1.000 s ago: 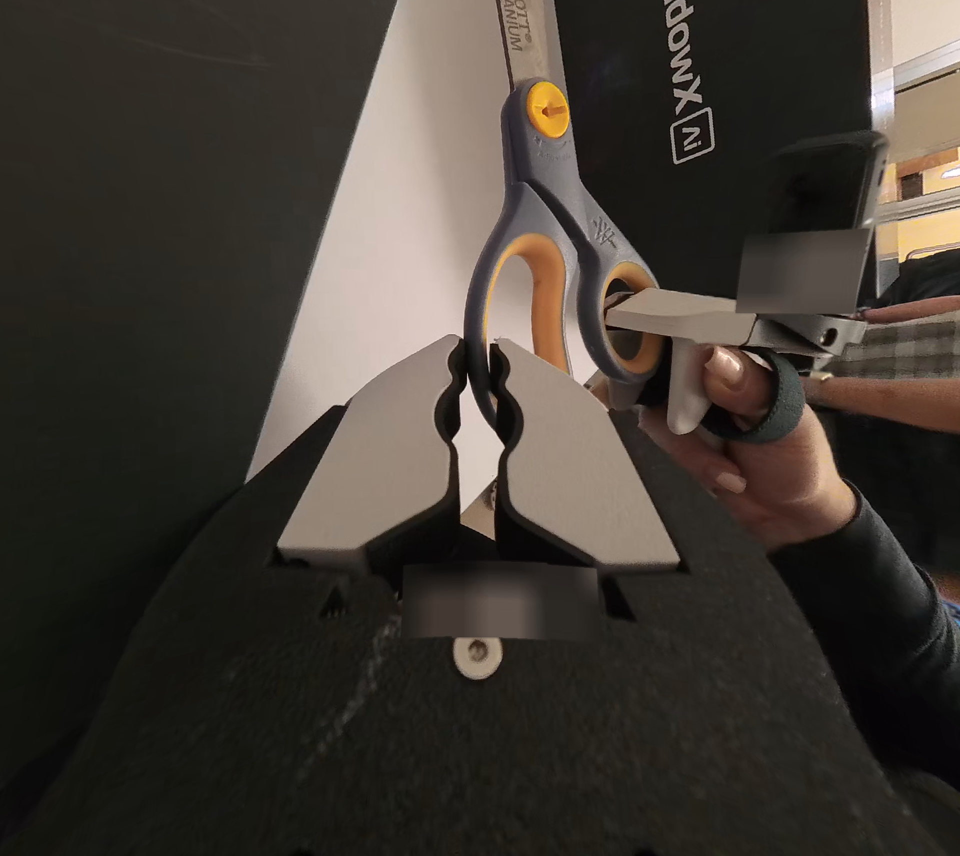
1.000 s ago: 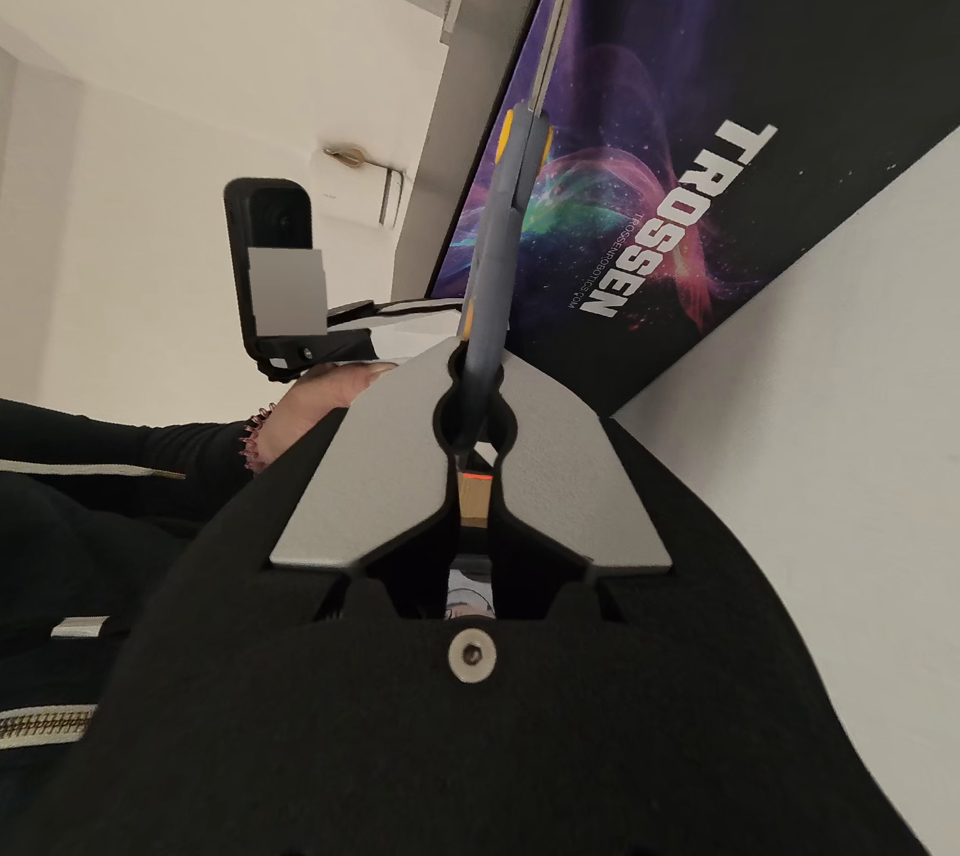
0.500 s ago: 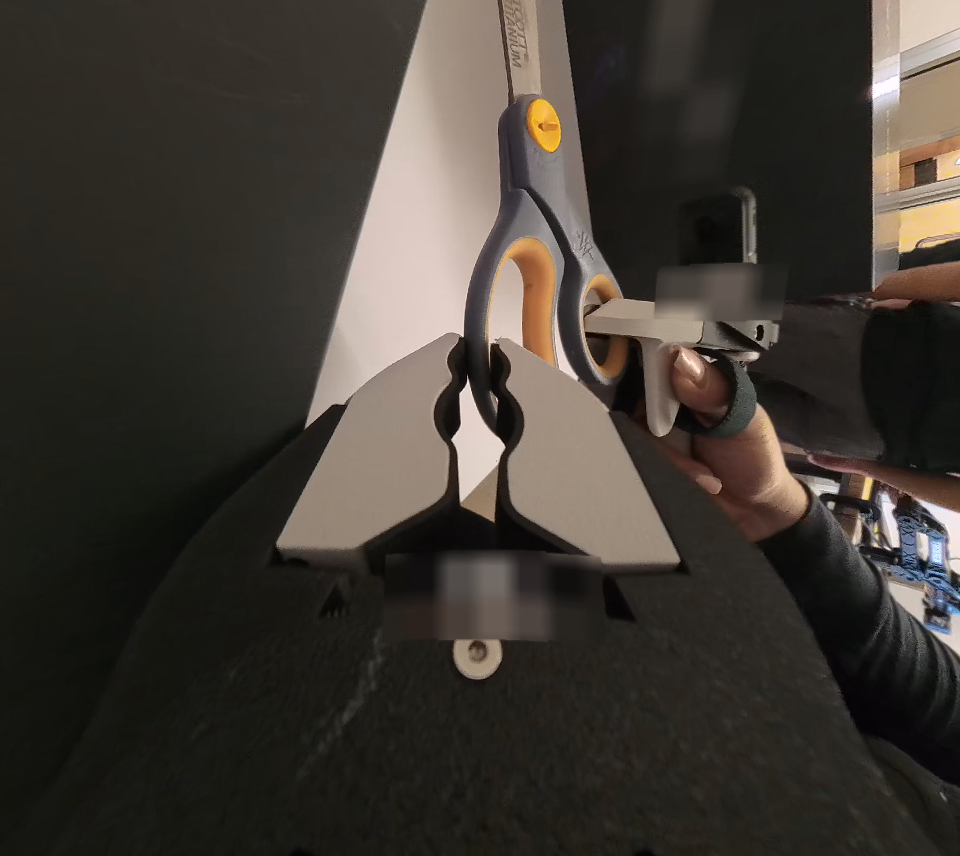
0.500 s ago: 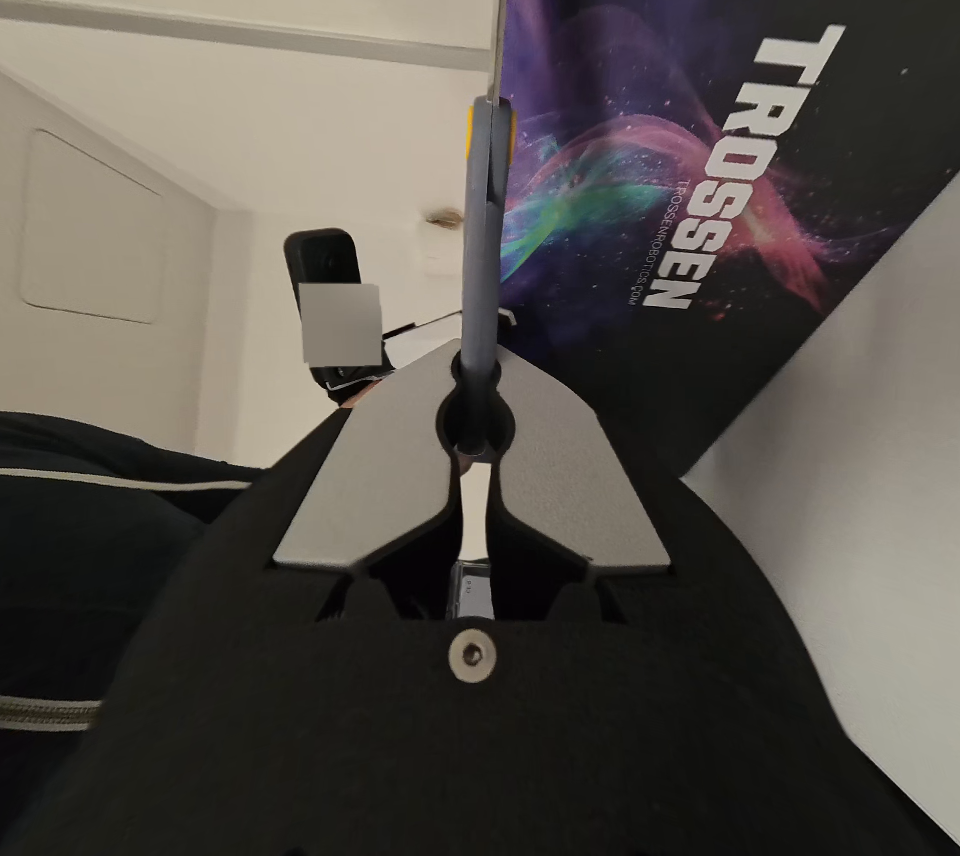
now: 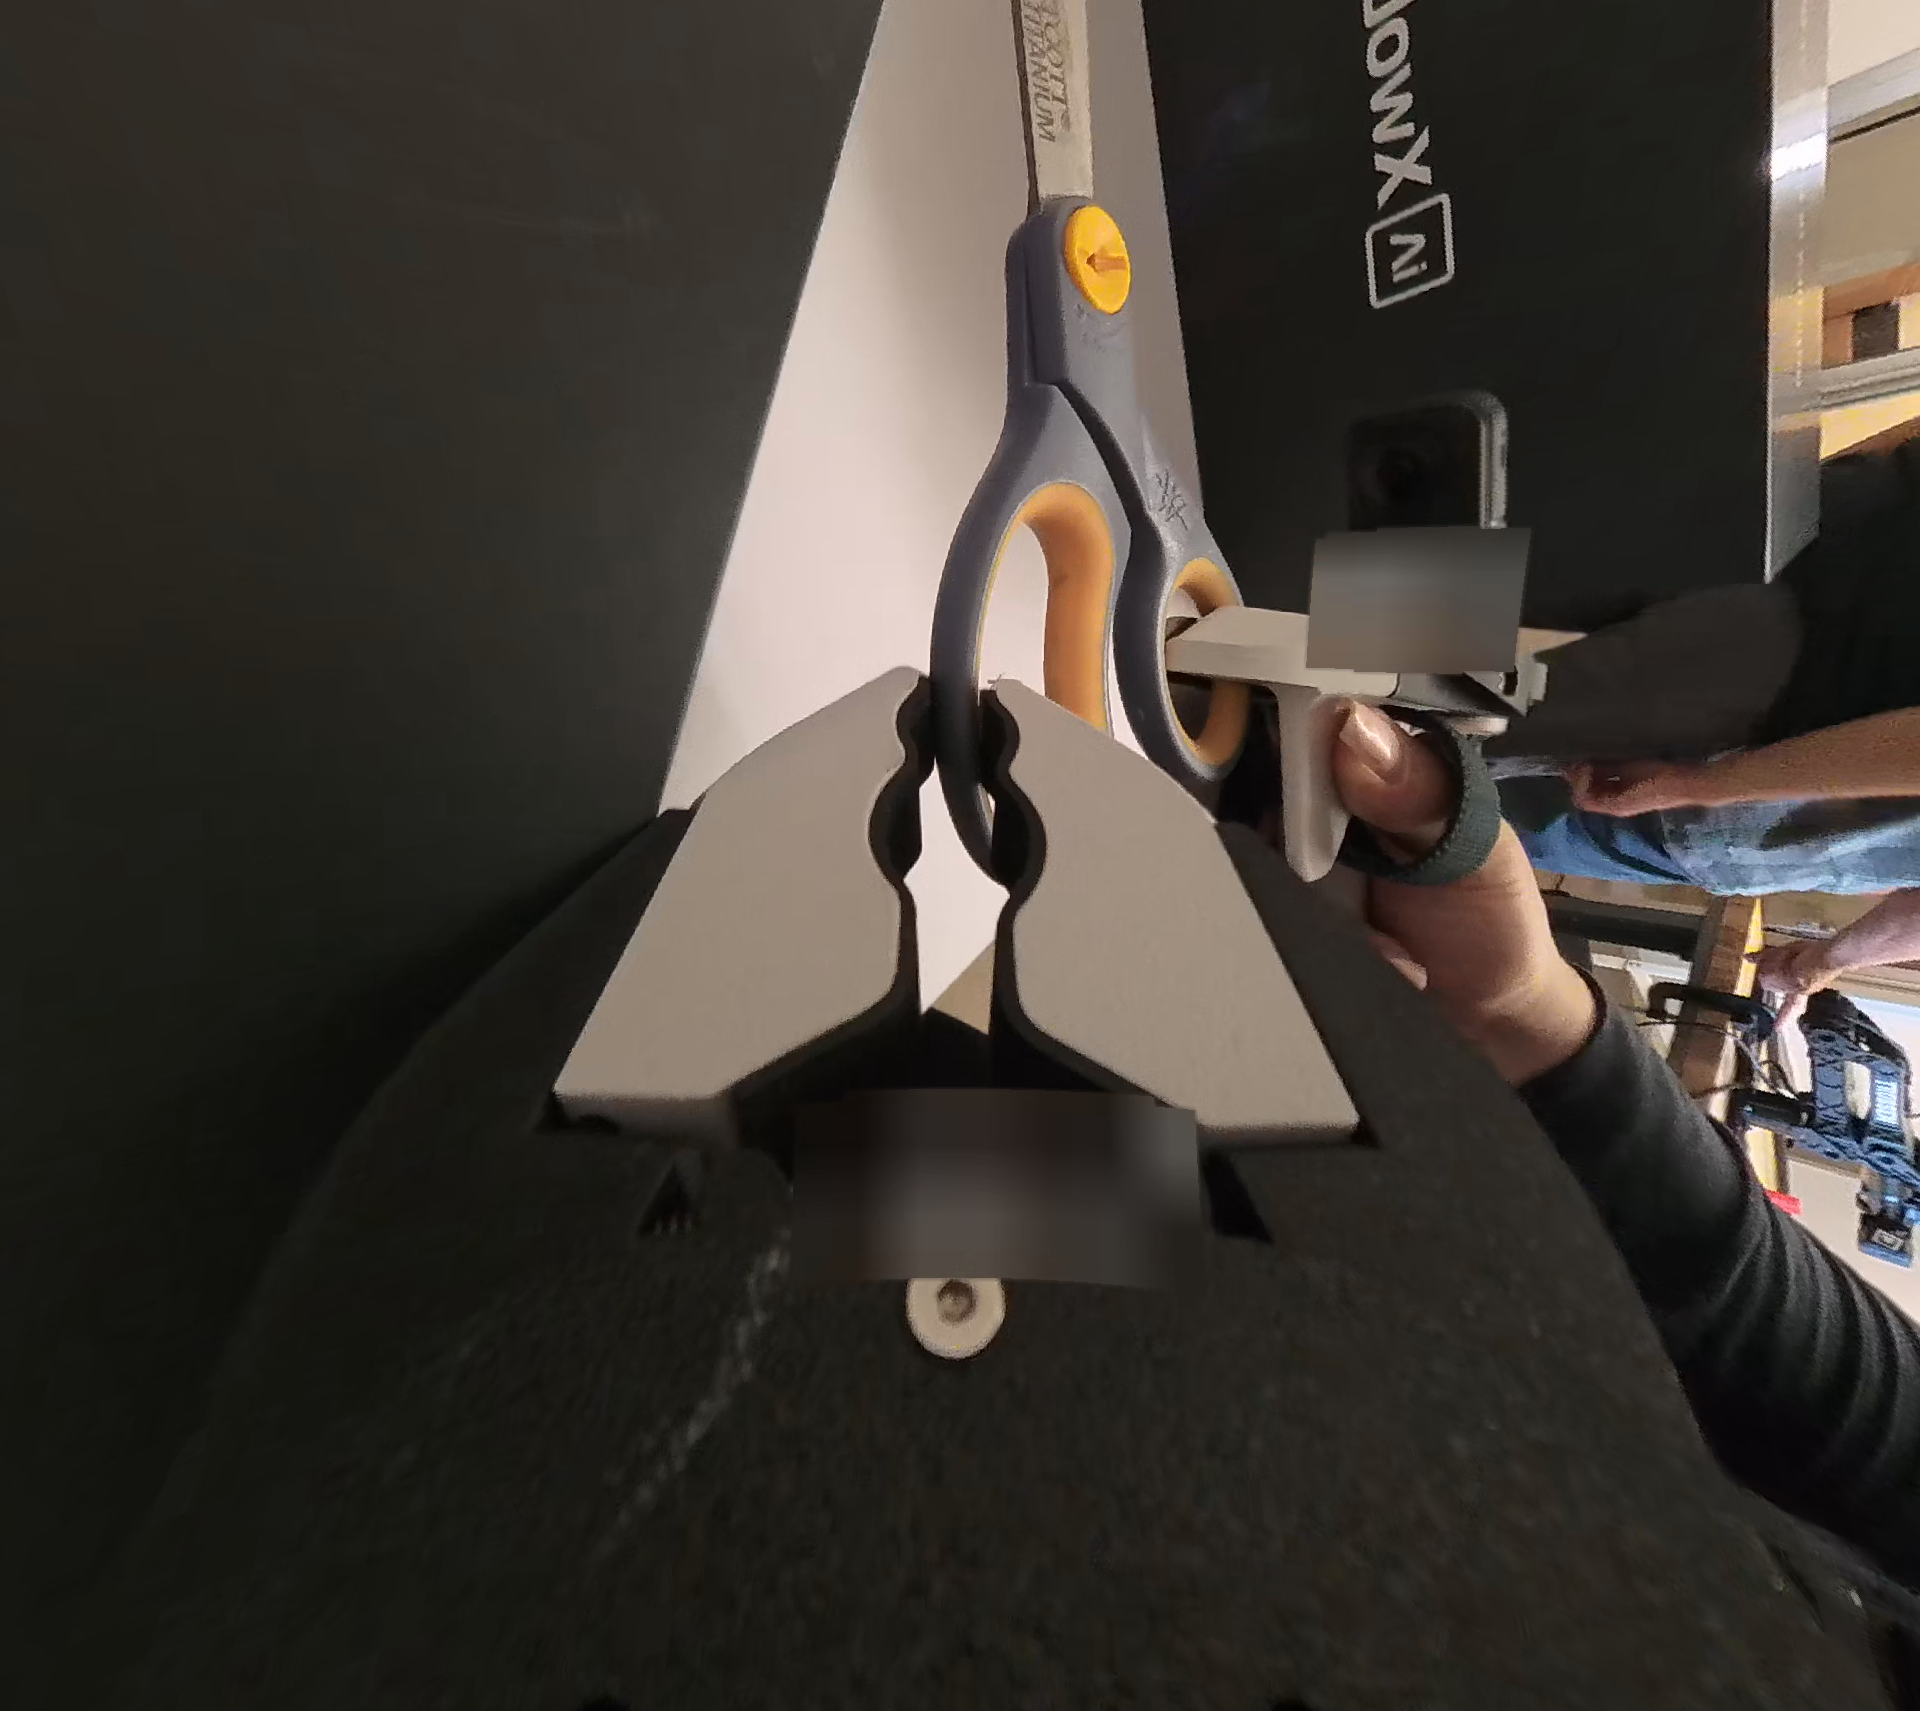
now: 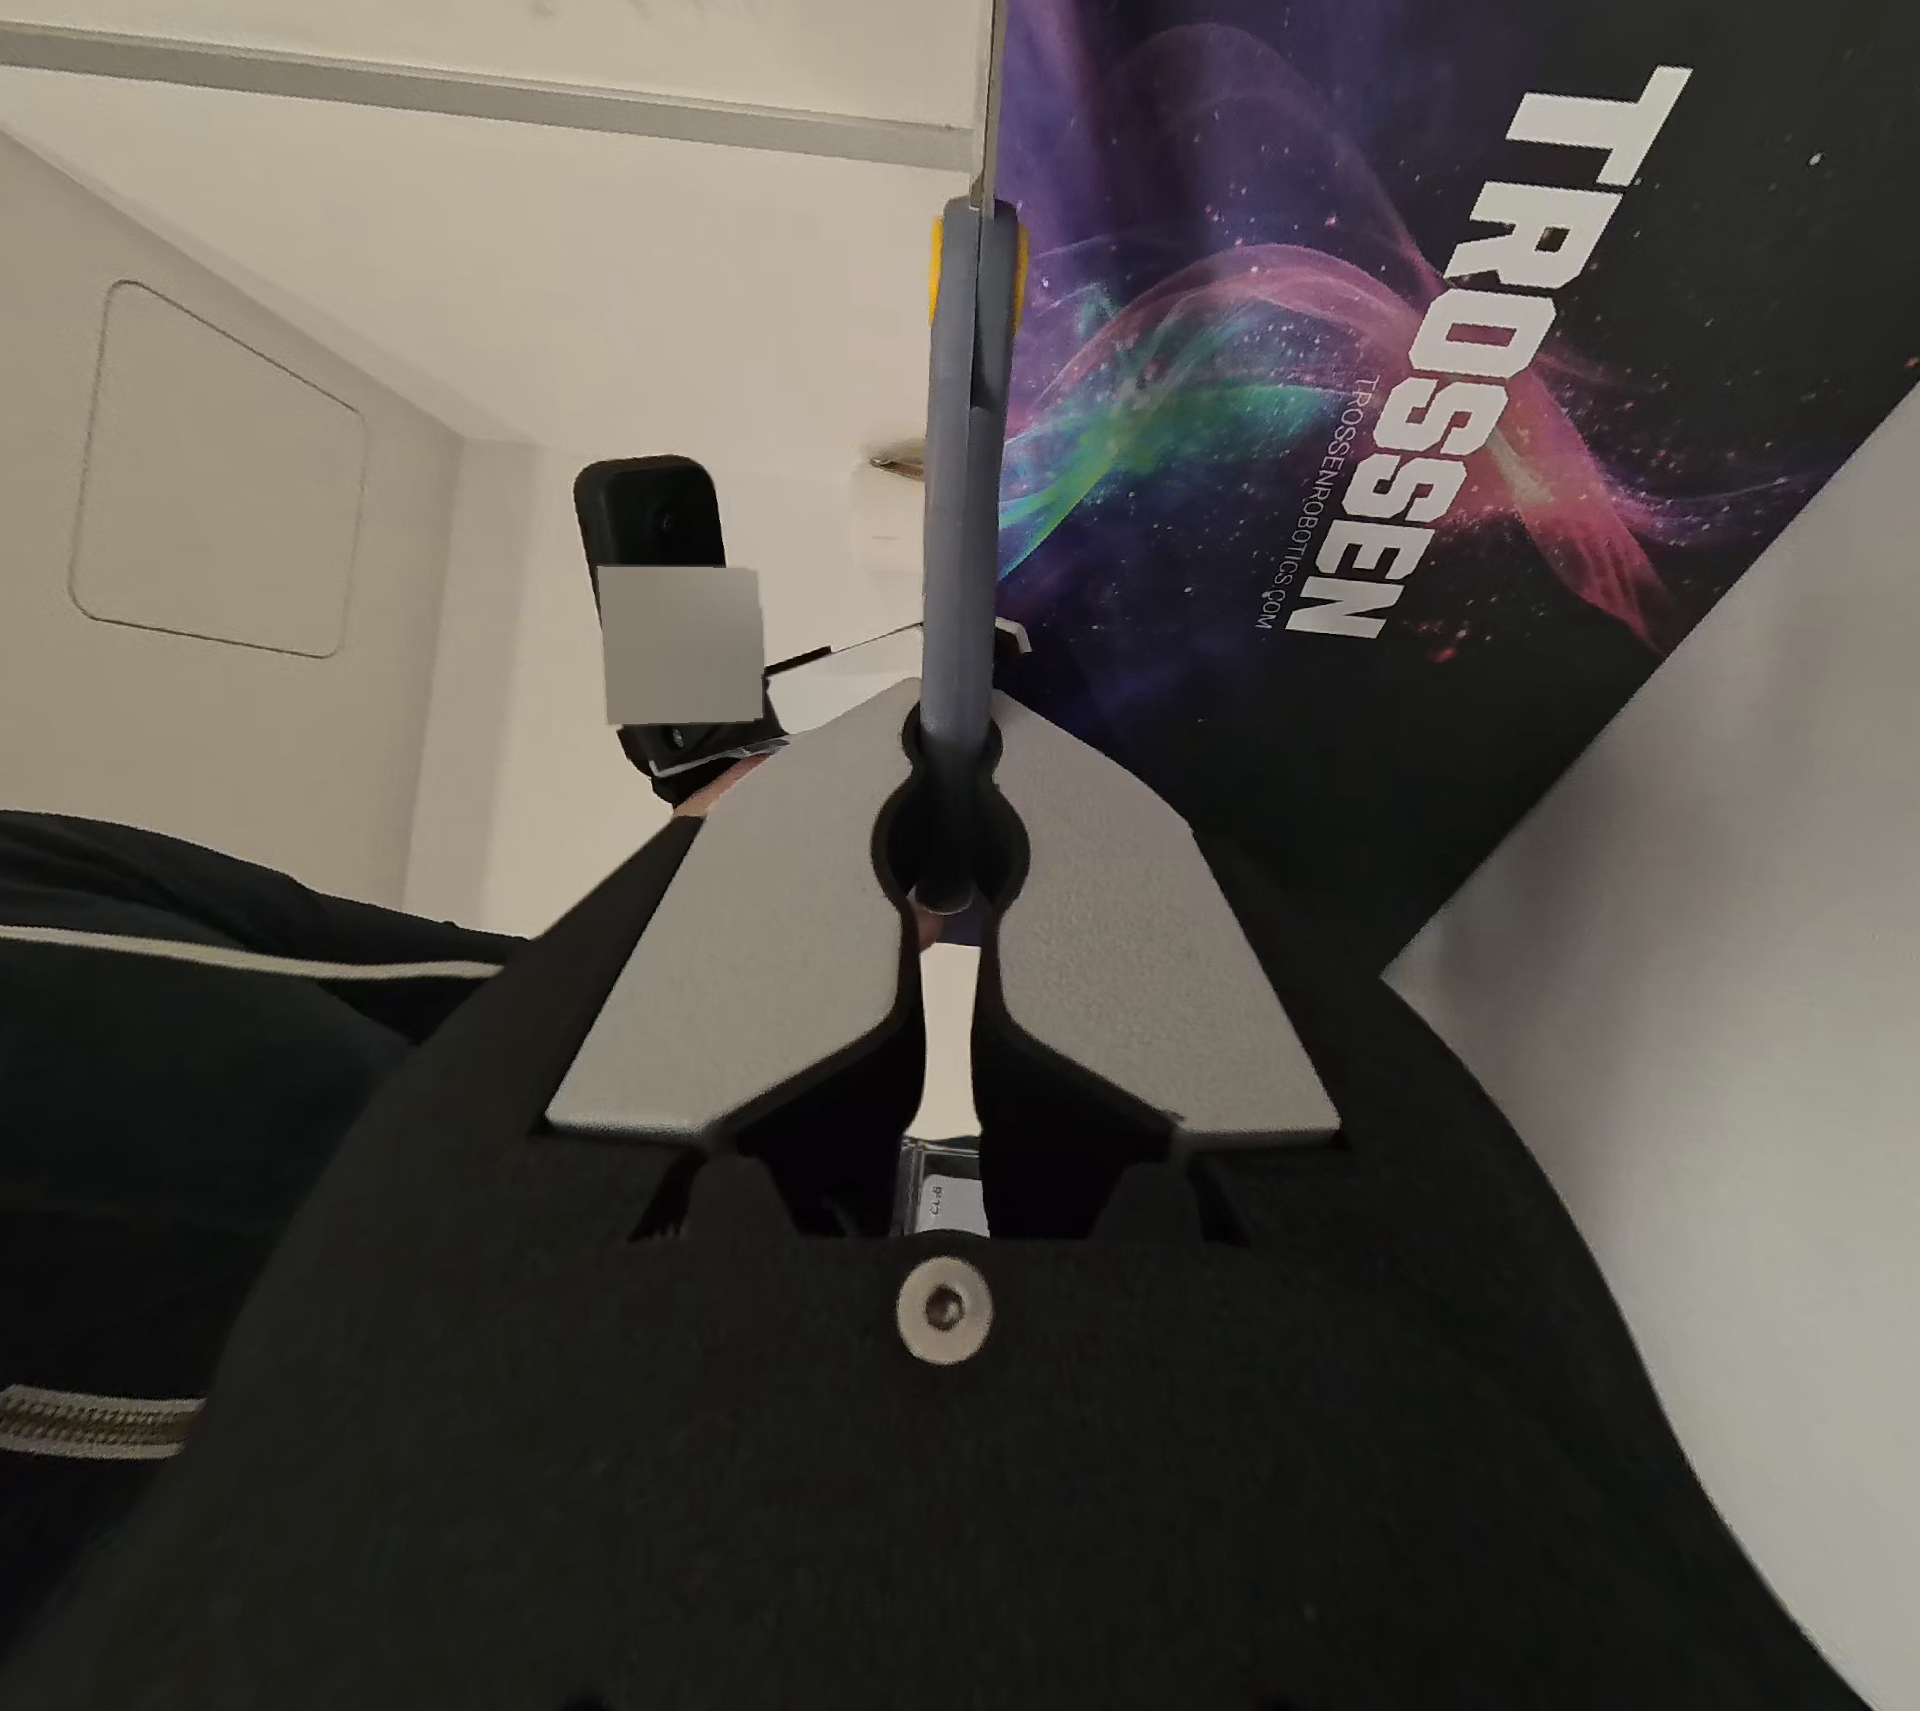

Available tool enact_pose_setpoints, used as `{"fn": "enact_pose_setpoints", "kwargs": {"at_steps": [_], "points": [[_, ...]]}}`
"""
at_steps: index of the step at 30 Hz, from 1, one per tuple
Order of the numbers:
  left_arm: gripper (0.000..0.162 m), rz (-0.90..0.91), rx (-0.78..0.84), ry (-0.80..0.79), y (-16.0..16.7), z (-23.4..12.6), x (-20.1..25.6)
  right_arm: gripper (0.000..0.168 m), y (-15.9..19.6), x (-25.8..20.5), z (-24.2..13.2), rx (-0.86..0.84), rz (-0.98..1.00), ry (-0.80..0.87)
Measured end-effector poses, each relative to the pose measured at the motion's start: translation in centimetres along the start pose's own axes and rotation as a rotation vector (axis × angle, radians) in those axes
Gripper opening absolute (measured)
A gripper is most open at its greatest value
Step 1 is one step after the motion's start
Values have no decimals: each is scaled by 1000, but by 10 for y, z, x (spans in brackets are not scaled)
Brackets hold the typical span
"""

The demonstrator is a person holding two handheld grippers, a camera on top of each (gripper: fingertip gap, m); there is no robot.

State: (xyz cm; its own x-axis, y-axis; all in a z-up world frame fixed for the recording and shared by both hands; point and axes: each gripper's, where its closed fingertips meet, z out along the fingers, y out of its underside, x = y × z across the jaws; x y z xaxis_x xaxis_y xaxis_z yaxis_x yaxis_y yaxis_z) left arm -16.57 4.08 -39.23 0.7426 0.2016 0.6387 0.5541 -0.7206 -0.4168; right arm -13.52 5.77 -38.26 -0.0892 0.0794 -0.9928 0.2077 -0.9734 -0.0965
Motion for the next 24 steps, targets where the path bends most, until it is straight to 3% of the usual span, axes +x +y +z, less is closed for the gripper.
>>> {"fn": "enact_pose_setpoints", "kwargs": {"at_steps": [14, 24], "points": [[8, 43, 7, -11, 8, 9, 3, 2, -2, 2, -4, -49, -119, 82], [8, 57, 19, -23, 1, 8, 4, 2, -8, 1, 1, -21, -80, 28]]}}
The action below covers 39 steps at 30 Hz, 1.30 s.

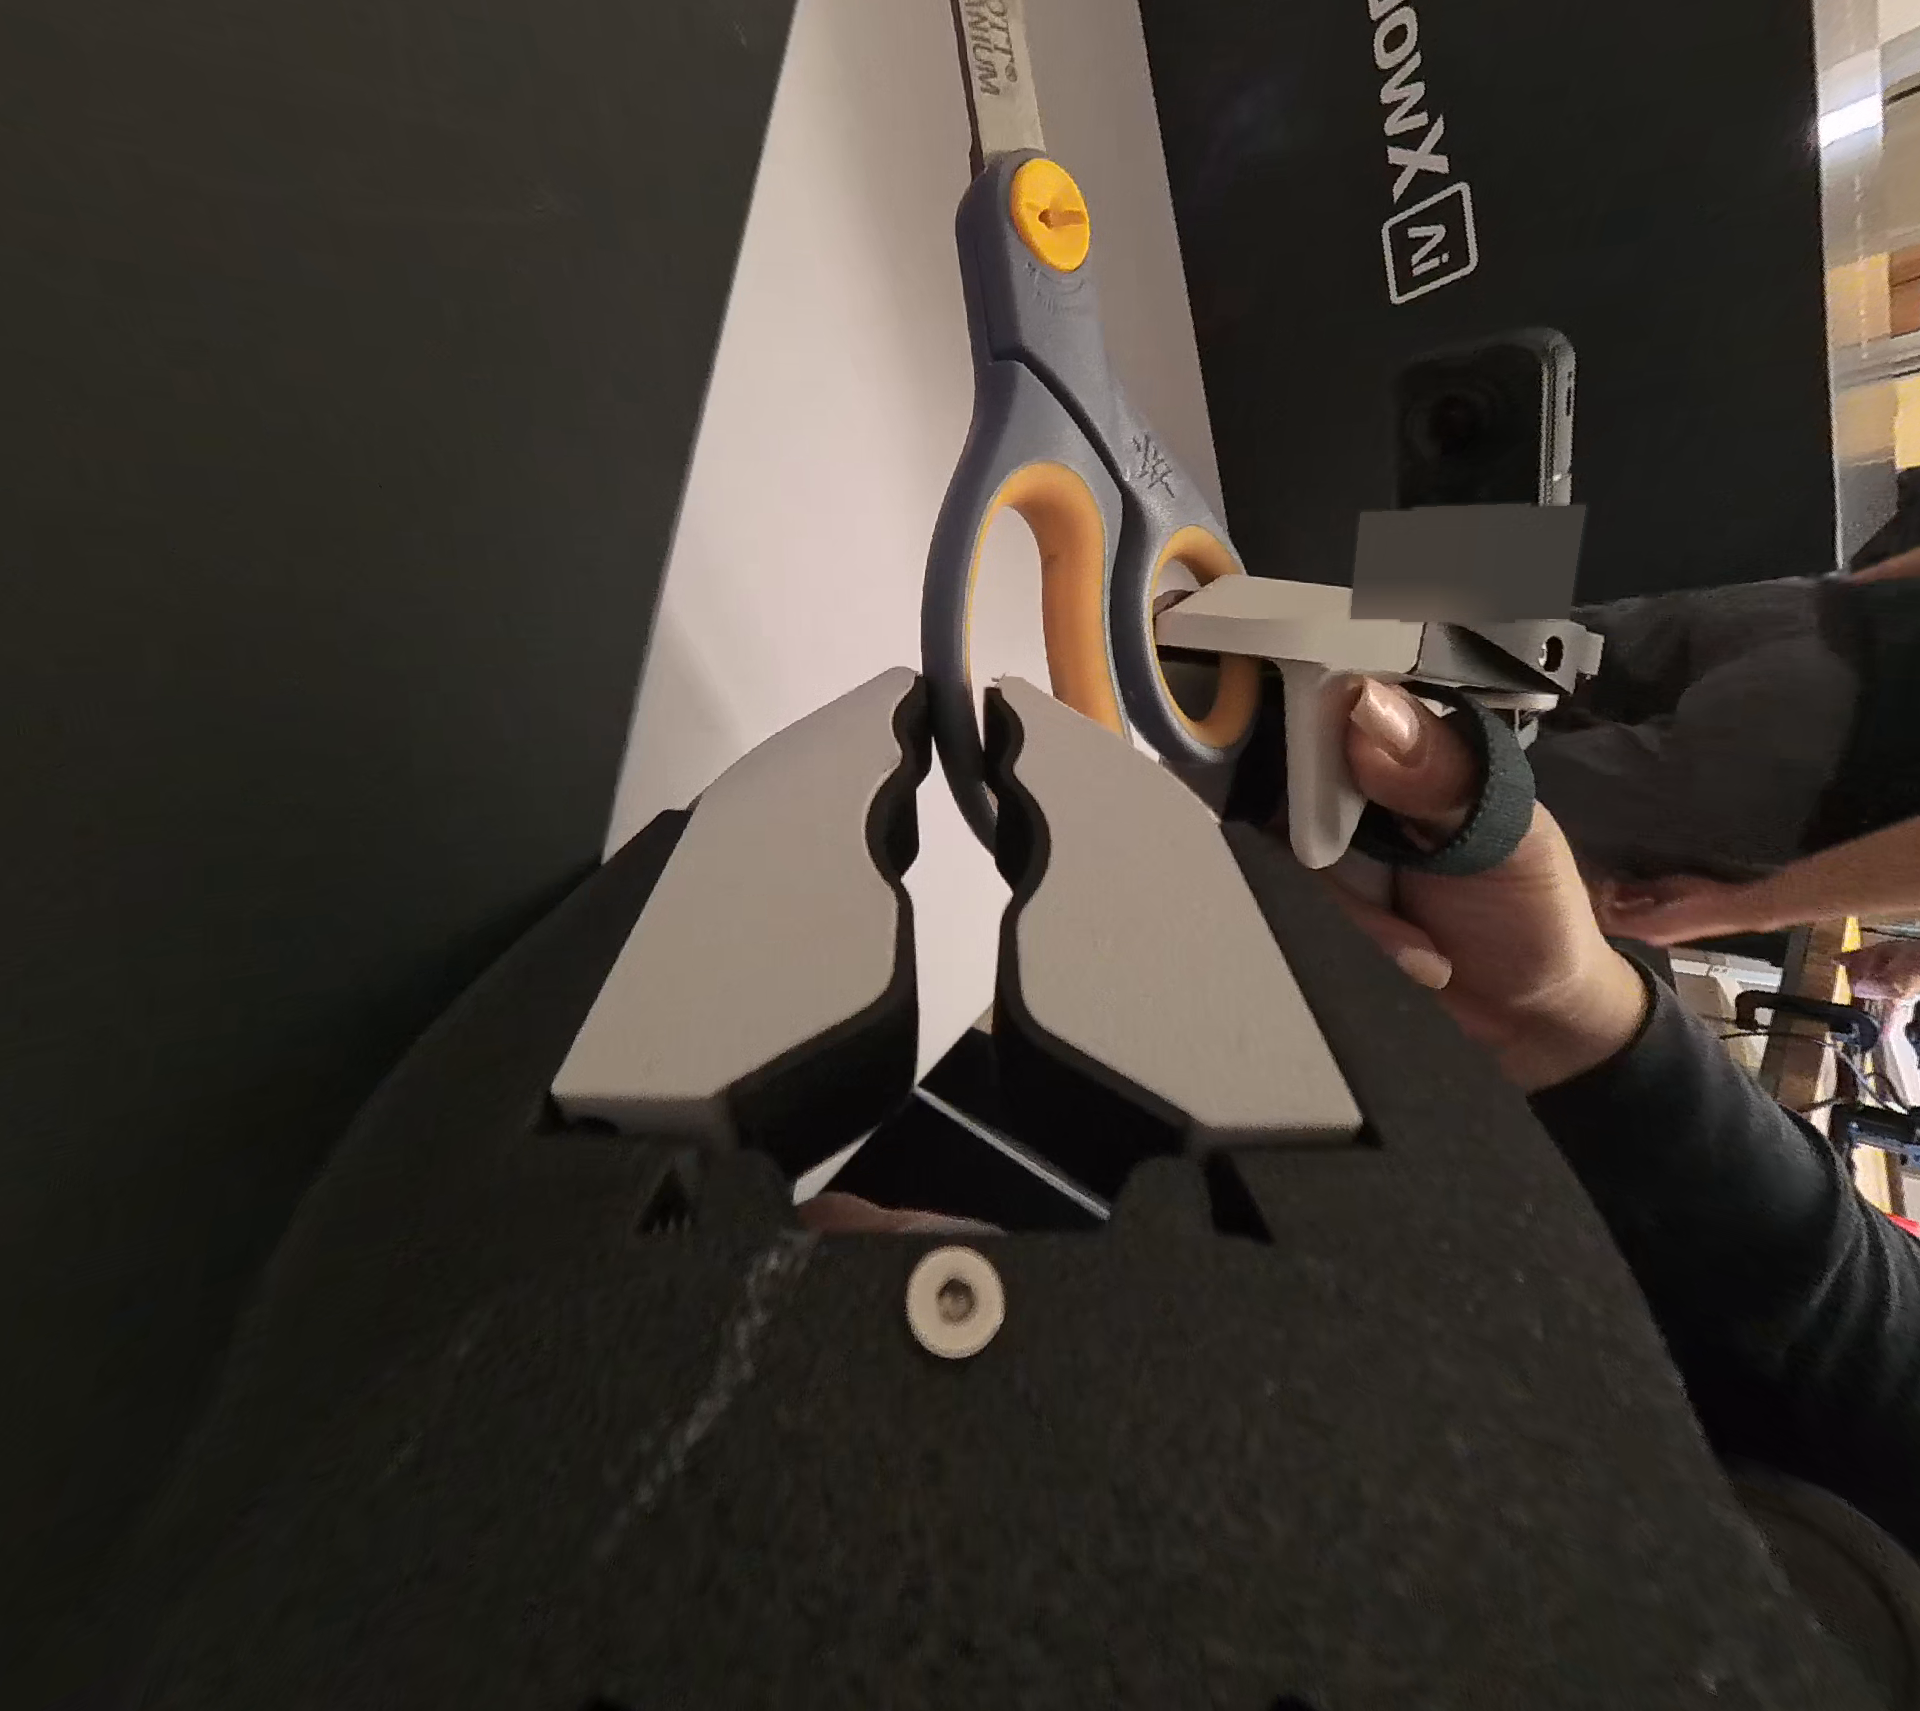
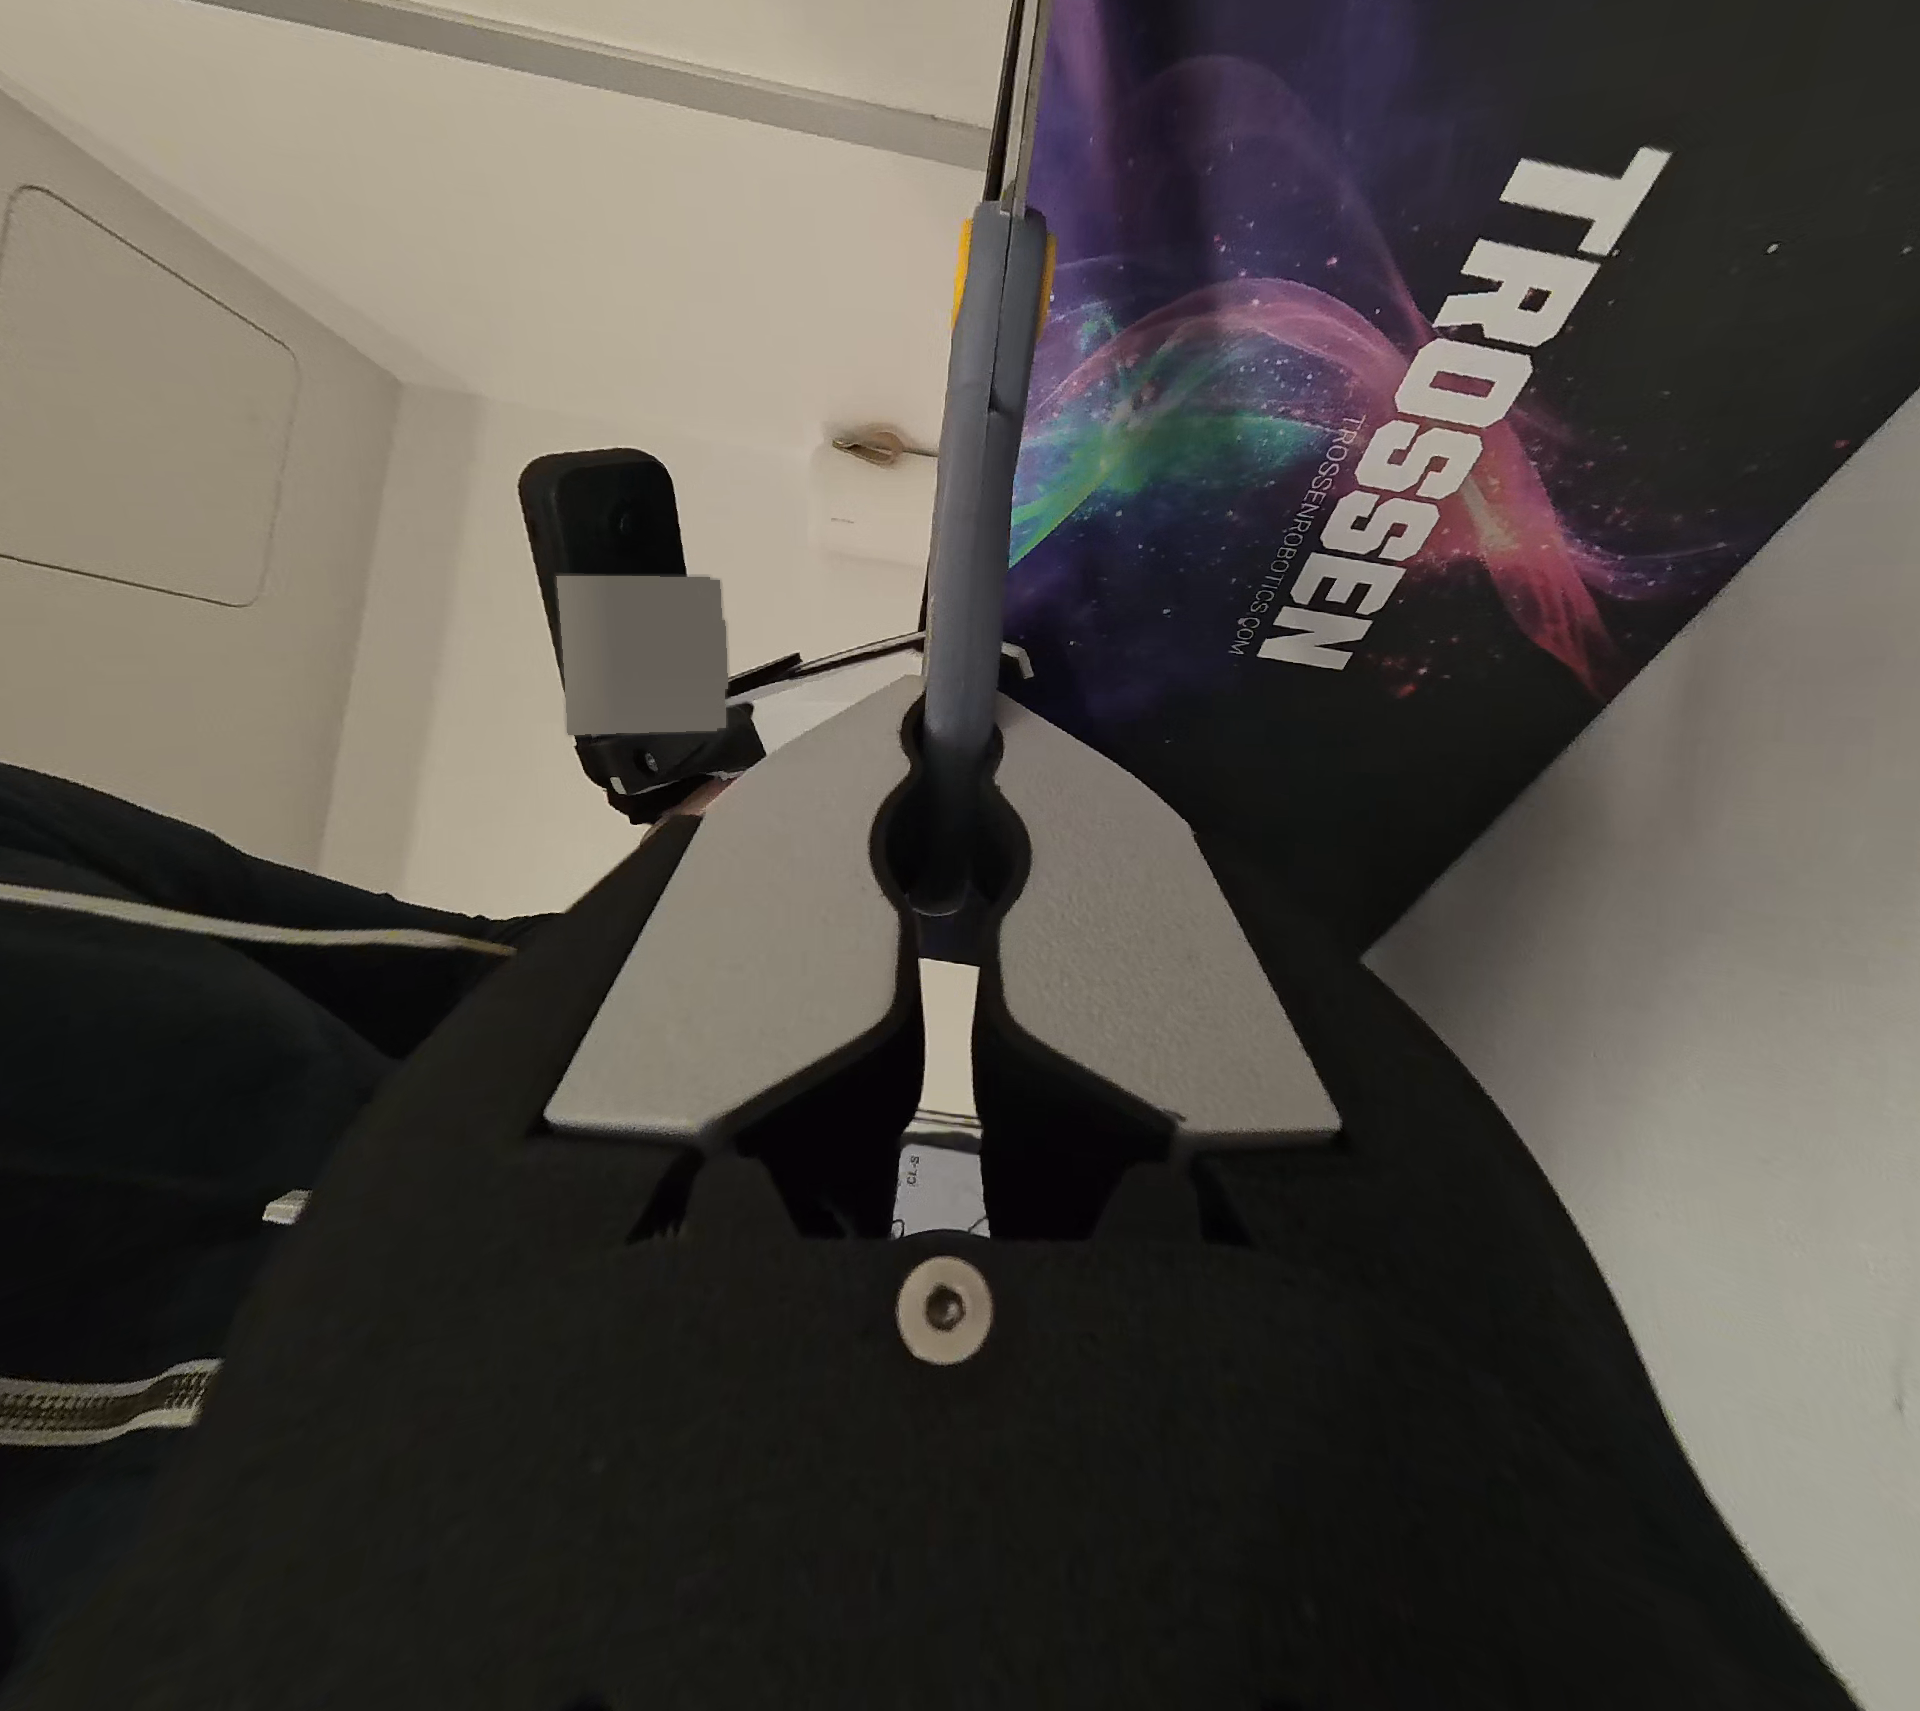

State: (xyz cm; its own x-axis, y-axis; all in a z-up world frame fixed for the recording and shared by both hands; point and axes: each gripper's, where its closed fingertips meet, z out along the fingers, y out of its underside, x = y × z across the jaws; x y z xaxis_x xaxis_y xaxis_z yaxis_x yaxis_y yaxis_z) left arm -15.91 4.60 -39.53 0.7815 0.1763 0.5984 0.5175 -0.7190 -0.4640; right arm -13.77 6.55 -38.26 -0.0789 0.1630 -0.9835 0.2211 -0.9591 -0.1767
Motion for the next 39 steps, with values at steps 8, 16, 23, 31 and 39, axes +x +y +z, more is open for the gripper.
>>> {"fn": "enact_pose_setpoints", "kwargs": {"at_steps": [8, 16, 23, 31, 39], "points": [[9, 16, -7, 1, -1, -7, 0, 2, 2, -1, 4, 66, 136, -116], [9, 35, -8, -14, -5, 2, -2, 2, 1, 4, 4, 65, 60, -74], [9, 89, -6, -9, -2, 8, -2, 2, -1, 5, -1, 40, -13, -27], [10, 95, 1, -4, -3, 10, 0, 3, -3, 4, -2, -9, -74, 13], [9, 104, 8, -24, -9, 8, -3, 2, -1, 7, 5, 40, 65, -133]]}}
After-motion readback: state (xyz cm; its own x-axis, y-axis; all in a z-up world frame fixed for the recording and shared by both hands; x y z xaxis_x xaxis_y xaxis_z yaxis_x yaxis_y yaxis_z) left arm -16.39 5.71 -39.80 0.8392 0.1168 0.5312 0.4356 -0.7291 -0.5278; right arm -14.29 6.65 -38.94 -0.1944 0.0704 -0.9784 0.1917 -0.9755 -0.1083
